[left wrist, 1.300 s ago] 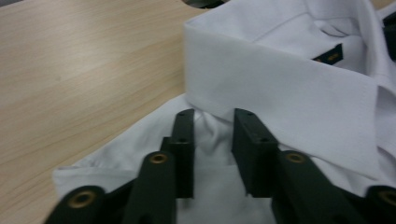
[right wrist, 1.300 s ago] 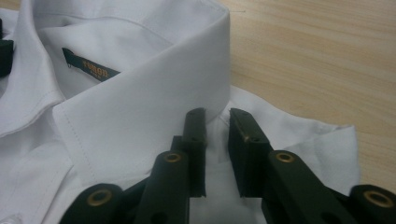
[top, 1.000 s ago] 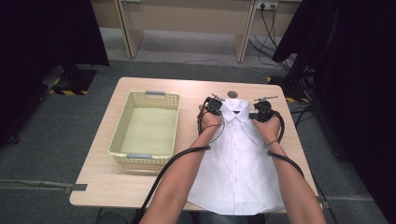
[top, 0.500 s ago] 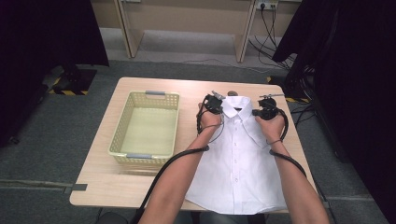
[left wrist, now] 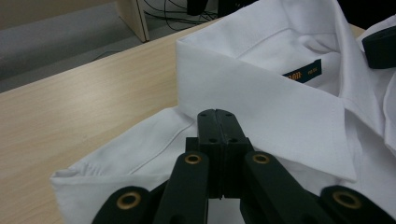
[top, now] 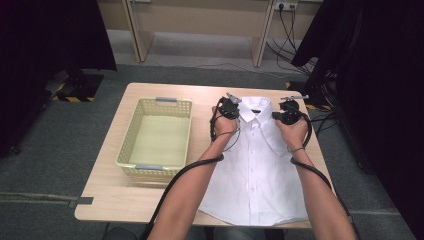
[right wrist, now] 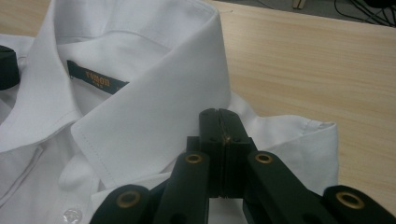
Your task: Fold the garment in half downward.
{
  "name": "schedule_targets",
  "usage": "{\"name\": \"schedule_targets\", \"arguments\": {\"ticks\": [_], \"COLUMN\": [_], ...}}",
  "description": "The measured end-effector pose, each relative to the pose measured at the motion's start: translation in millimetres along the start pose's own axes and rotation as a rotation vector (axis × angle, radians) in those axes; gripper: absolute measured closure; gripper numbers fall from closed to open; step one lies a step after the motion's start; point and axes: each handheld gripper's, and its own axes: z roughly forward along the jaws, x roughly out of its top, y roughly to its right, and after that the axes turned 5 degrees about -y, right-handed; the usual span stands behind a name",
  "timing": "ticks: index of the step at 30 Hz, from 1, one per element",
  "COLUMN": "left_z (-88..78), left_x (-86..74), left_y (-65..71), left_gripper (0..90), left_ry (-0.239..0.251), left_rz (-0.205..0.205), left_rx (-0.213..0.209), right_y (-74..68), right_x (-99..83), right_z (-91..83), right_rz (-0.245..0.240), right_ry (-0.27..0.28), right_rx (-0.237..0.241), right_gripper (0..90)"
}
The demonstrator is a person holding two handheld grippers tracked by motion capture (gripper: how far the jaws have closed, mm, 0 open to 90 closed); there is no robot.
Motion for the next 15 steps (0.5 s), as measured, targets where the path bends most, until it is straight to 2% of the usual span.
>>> {"name": "schedule_targets", "arguments": {"ticks": [15], "left_z": [-15.8], "left_x": [12.4], "left_y": [-1.1], "left_gripper": [89.5], "left_ry": [0.073], "left_rz": [0.004], "left_rx": [0.011], "right_y": [-2.6], "right_x": [11.2], "right_z": [-17.0], "right_rz": [-0.007], "right_ry": [0.048], "right_rx": [-0.010], "right_gripper": [89.7]}}
